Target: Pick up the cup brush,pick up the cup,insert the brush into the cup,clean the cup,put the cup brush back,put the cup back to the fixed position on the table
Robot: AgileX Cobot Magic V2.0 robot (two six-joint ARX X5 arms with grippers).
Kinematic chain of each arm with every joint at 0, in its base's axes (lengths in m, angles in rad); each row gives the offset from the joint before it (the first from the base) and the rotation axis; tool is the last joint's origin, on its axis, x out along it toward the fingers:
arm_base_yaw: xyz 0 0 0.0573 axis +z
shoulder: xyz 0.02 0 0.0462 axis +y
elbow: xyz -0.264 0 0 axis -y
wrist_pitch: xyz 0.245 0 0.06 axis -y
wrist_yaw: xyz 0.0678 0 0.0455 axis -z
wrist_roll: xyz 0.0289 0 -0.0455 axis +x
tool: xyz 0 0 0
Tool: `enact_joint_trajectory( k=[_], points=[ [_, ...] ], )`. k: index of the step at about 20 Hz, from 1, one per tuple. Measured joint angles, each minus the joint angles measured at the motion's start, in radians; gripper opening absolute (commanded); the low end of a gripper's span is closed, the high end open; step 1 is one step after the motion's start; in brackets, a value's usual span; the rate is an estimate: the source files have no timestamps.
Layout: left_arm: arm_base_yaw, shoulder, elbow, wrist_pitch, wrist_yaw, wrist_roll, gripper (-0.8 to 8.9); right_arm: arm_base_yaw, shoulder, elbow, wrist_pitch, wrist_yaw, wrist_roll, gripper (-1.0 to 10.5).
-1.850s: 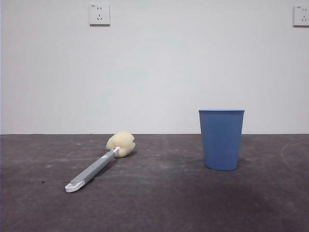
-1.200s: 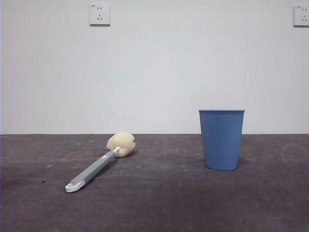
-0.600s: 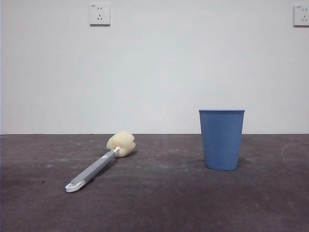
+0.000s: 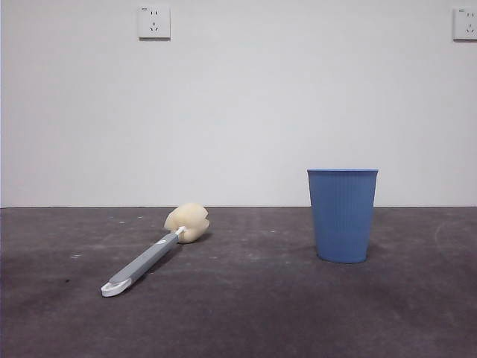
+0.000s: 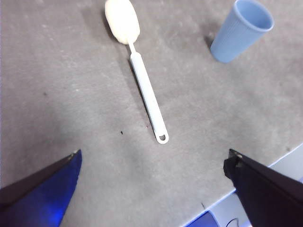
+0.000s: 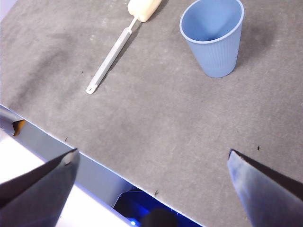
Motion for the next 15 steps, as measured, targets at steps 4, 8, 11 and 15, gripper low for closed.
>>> enact_joint_trajectory(
  k=[4, 8, 11, 15],
  points=[
    [-0.18, 0.15, 0.0, 0.142, -0.135, -0.087, 5.38, 0.0, 0.0, 0.0, 0.0, 0.0, 0.003, 6.3],
    [-0.382, 0.324, 0.0, 0.294, -0.344, -0.189, 5.33, 0.0, 0.0, 0.0, 0.0, 0.0, 0.01, 6.3],
    [-0.469, 0.467, 0.0, 0.396, -0.445, -0.25, 5.3, 0.0, 0.0, 0.0, 0.0, 0.0, 0.016, 6.3],
    [-0.517, 0.663, 0.031, 0.466, -0.505, -0.304, 5.29, 0.0, 0.0, 0.0, 0.0, 0.0, 0.019, 6.3]
  ],
)
